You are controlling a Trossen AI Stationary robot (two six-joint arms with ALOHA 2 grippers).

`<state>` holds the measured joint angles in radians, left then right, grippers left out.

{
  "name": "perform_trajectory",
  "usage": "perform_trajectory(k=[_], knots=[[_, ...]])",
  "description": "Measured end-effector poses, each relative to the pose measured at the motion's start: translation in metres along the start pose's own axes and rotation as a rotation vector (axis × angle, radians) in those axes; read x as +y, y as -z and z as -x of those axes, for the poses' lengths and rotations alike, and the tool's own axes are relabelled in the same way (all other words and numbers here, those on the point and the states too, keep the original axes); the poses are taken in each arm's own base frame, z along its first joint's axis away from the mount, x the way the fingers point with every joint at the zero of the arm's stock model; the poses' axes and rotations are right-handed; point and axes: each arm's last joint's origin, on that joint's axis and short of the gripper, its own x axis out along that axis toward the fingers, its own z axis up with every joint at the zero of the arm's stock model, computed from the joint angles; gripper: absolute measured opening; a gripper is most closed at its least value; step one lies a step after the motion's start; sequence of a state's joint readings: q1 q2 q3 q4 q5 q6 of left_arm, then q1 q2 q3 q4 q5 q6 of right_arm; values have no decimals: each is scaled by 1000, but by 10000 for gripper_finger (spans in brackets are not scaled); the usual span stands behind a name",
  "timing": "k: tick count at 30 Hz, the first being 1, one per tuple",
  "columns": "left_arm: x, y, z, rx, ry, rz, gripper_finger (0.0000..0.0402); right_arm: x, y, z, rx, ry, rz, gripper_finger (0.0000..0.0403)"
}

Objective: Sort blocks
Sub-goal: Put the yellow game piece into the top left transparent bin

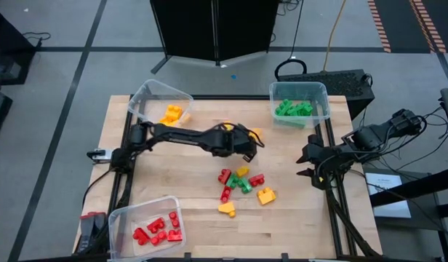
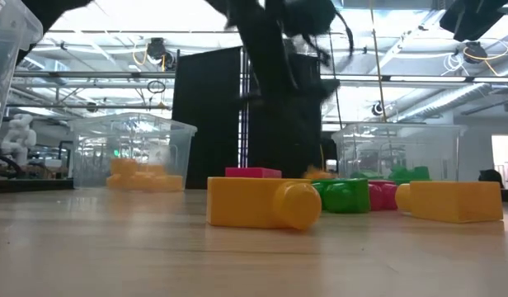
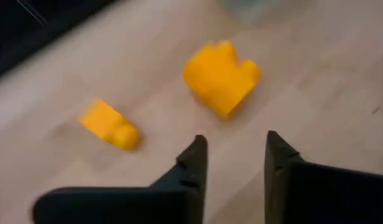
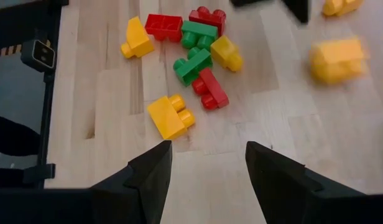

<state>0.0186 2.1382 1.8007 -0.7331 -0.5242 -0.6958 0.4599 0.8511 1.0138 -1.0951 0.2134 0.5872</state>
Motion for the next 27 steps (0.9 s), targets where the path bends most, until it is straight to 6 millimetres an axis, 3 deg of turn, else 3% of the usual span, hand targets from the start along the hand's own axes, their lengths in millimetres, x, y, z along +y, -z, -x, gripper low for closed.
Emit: perform_trajectory(k=[6, 11, 15, 21, 27], knots=[[45, -24, 47, -32, -176, -15, 0, 1, -1, -2, 8, 6, 6, 201], [76, -33, 82, -9, -234, -22, 2, 2, -1, -3, 7, 5, 2, 201], [87, -37, 98, -17, -232, 9, 2, 2, -2, -3, 3, 4, 1, 201], [83, -38, 92, 63, -70, -76, 45, 1, -4, -3, -54, 60, 57, 201], [81, -50, 63, -15, 49, -117, 143, 1, -6, -3, -66, 65, 92, 201]])
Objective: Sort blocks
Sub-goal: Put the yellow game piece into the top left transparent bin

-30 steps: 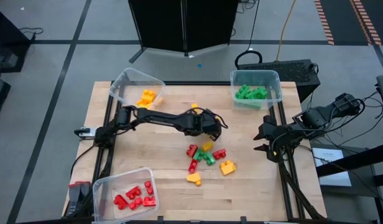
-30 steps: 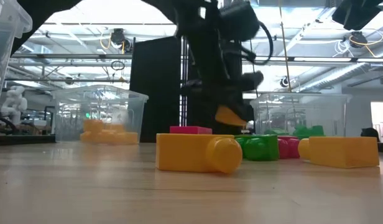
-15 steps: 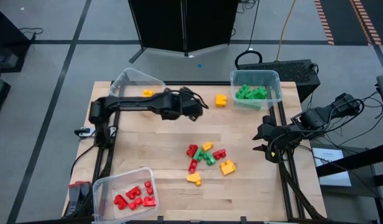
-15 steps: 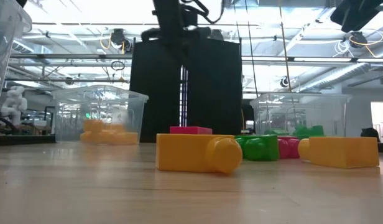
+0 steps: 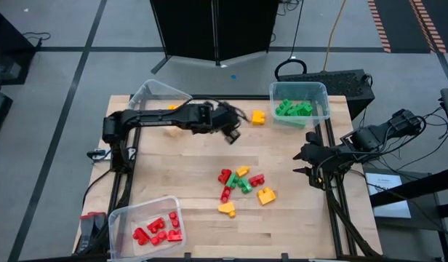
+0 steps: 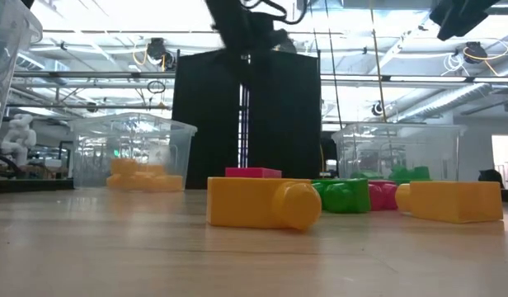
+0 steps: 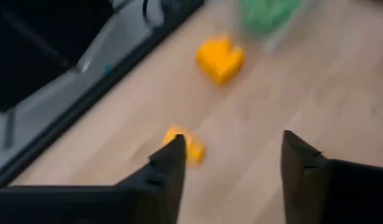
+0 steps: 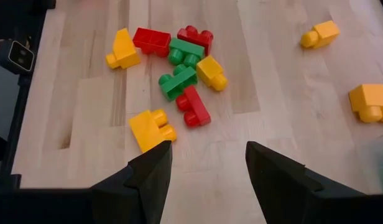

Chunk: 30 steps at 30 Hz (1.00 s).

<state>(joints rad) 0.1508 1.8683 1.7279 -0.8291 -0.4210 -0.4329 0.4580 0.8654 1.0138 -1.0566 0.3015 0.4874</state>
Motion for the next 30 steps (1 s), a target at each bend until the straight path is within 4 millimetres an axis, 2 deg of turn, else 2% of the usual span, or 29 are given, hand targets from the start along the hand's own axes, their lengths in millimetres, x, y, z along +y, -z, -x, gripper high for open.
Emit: perform_trajectory(k=[4, 7, 11, 14, 17, 21, 26, 30], knots=[[2, -19, -36, -133, 28, 52, 209, 0, 0, 0, 5, -8, -3, 201], [2, -23, -72, -157, 82, 82, 242, 0, 0, 0, 9, -12, -24, 201], [-1, -17, -118, -165, 117, 90, 263, 0, 1, 0, 19, -11, -57, 201], [-2, -17, -142, -215, 132, 153, 267, 0, 2, 0, 25, -7, -69, 201], [-2, -21, -156, -240, 109, 212, 268, -1, 3, 0, 31, -4, -68, 201], [-5, -21, -174, -215, 64, 206, 268, -1, 3, 0, 38, 0, -67, 201], [-15, -36, -184, -279, 22, 185, 268, -1, 3, 0, 40, 1, -66, 201], [-27, -37, -192, -280, -59, 119, 268, -1, 4, 0, 43, 3, -65, 201]])
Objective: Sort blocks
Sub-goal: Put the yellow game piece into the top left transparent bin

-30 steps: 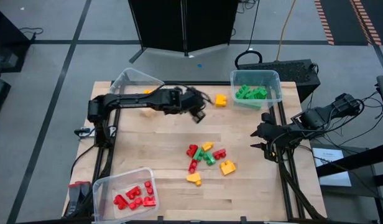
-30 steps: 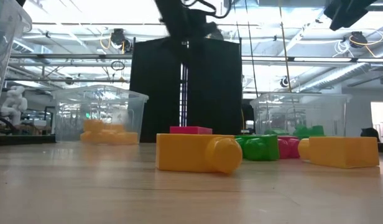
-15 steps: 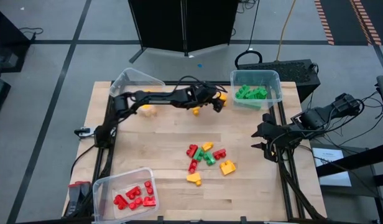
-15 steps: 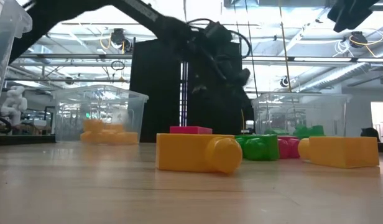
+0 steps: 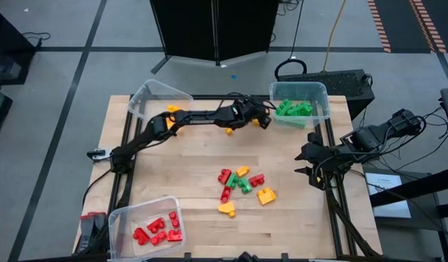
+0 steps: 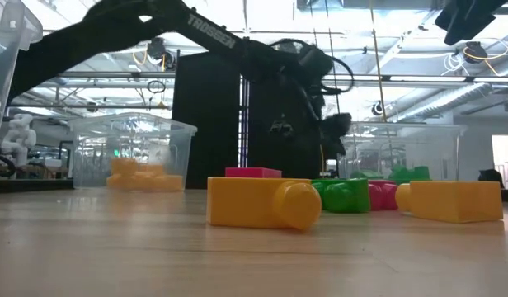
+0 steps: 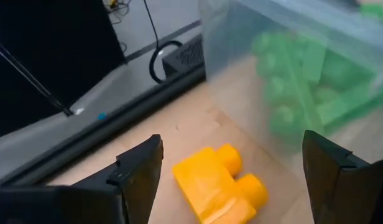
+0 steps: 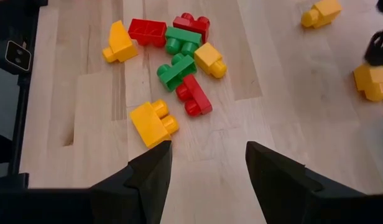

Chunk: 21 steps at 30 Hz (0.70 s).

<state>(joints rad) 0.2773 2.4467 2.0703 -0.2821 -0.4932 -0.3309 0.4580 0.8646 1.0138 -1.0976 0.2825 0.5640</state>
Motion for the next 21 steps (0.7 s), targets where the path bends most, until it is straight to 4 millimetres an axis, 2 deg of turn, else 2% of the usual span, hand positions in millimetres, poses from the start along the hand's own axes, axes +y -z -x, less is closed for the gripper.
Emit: perform_trajectory(k=[8, 14, 17, 21], knots=[[-6, 15, -16, 79, -42, -23, 268, 0, 1, 0, 6, 4, 3, 201], [1, 20, -22, 129, -45, 39, 267, -1, 1, 0, 10, 6, 7, 201], [2, 27, -22, 190, -41, 46, 267, -1, 1, 0, 10, 6, 7, 201], [-7, 34, -15, 234, -33, 9, 267, -1, 1, 0, 10, 6, 7, 201]])
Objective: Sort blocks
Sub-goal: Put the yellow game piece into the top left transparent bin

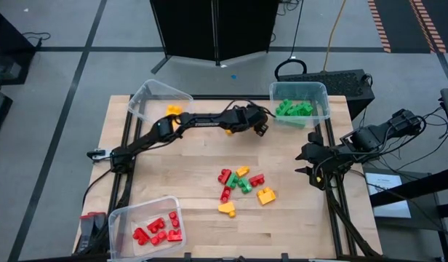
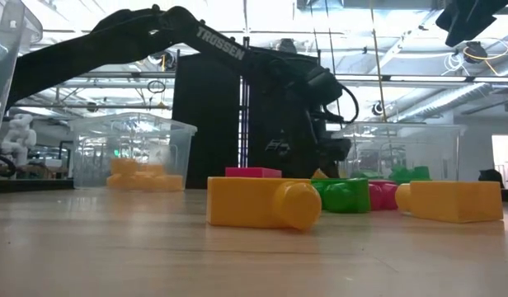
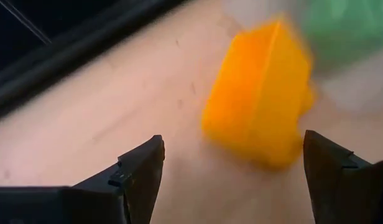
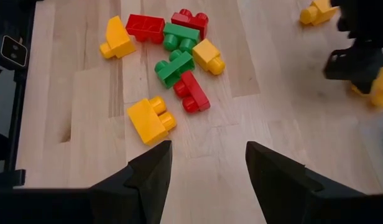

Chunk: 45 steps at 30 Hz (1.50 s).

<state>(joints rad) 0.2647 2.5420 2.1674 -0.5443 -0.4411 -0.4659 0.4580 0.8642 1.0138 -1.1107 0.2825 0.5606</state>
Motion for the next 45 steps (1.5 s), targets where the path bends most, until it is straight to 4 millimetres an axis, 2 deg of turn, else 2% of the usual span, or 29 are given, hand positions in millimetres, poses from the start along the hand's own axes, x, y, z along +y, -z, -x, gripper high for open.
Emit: perform_trajectory(k=[4, 9, 12, 15, 18, 21, 24, 26, 28, 30, 34, 38, 42, 45], knots=[[-6, 12, 5, 70, -16, 20, 267, 0, 0, 0, 0, 0, 0, 201], [-11, 26, 12, 274, 83, 143, 267, 0, 0, 0, -5, 3, 6, 201], [-22, 34, 26, 353, 143, 127, 267, 0, -1, 0, -26, 25, 30, 201], [-37, 36, 45, 361, 206, 65, 267, -3, -2, 0, -66, 103, 43, 201], [-42, 25, 67, 278, 211, 36, 267, -13, -1, 1, -132, 306, -73, 201], [-32, 0, 92, 125, 142, 8, 267, -23, 2, 4, -207, 484, -192, 201], [-22, -25, 113, -107, -34, -59, 267, -27, 2, 4, -236, 533, -233, 201], [-15, -42, 116, -253, -156, -66, 267, -27, 0, 4, -241, 532, -242, 201], [-2, -55, 108, -296, -177, -44, 266, -26, -1, 3, -239, 507, -249, 201], [8, -59, 89, -287, -172, -13, 257, -25, -2, 3, -225, 474, -256, 201], [20, -48, 55, -197, -157, 73, 217, -24, -1, 2, -191, 430, -262, 201], [40, -51, 39, -134, -97, 296, 139, -23, -1, 2, -180, 416, -266, 201], [53, -55, 30, -130, -94, 417, 30, -23, -1, 2, -180, 416, -264, 201], [56, -65, 28, -184, -43, 477, 8, -23, -1, 2, -180, 416, -264, 201]])
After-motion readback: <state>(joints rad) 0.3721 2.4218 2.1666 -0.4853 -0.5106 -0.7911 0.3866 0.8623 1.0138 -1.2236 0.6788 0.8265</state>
